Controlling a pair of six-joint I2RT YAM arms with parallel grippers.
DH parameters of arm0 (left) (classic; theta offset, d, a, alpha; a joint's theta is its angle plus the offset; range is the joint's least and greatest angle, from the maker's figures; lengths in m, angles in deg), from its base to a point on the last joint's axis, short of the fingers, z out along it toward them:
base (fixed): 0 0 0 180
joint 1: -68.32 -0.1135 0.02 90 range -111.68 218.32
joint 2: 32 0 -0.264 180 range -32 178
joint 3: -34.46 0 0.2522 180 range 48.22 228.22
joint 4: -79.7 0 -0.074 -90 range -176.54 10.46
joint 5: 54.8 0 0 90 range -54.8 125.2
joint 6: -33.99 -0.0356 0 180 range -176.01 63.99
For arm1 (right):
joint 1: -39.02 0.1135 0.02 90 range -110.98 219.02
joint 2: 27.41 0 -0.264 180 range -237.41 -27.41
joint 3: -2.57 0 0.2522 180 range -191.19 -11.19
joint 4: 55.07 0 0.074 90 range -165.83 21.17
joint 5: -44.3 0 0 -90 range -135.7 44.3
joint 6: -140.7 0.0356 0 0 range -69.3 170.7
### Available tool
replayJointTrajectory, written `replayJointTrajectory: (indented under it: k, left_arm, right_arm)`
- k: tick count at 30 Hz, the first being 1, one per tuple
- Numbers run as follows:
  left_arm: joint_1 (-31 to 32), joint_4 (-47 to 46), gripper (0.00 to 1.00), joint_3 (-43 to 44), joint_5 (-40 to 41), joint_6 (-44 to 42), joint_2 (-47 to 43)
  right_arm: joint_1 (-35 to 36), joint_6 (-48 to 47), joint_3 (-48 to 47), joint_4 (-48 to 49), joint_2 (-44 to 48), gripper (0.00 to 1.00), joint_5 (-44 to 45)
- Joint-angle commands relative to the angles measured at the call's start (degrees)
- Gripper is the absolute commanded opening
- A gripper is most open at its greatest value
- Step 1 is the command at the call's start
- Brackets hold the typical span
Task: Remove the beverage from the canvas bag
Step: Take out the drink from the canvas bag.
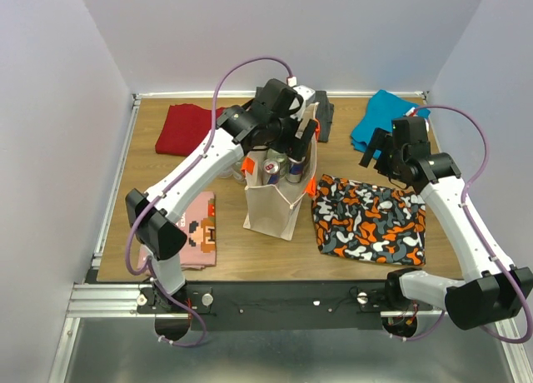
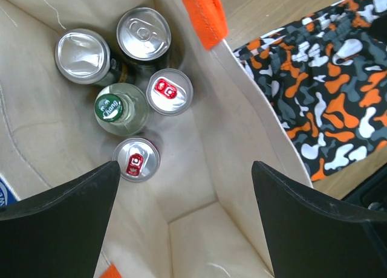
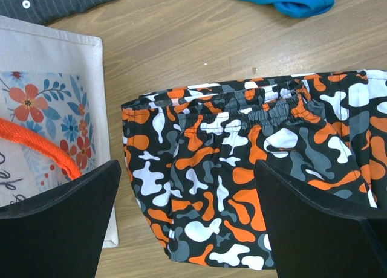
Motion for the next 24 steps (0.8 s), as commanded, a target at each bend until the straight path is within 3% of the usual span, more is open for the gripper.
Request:
replayJointTrajectory:
  k: [1, 11, 18, 24]
  left_arm:
    - [0.2, 4.3, 0.99, 1.6, 5.0, 0.6, 2.3]
    - [0.2, 0.8, 0.99, -4.7, 4.9, 3.5, -1.2]
    - [0.2, -6.9, 0.99, -19.5, 6.6, 3.5, -8.8]
    - [0.2, -7.1, 0.99, -21.2, 9.0, 4.5, -7.9]
  right_arm:
    - [-0.5, -1.3, 0.5, 1.6, 2.3, 1.0, 1.7]
    - [-0.5, -1.5, 1.2, 1.0, 1.9, 1.0, 1.6]
    - [-0.5, -1.7, 1.4, 1.1, 1.0, 1.0, 1.5]
    - [-0.5, -1.5, 1.8, 1.3, 0.1, 1.0, 1.1]
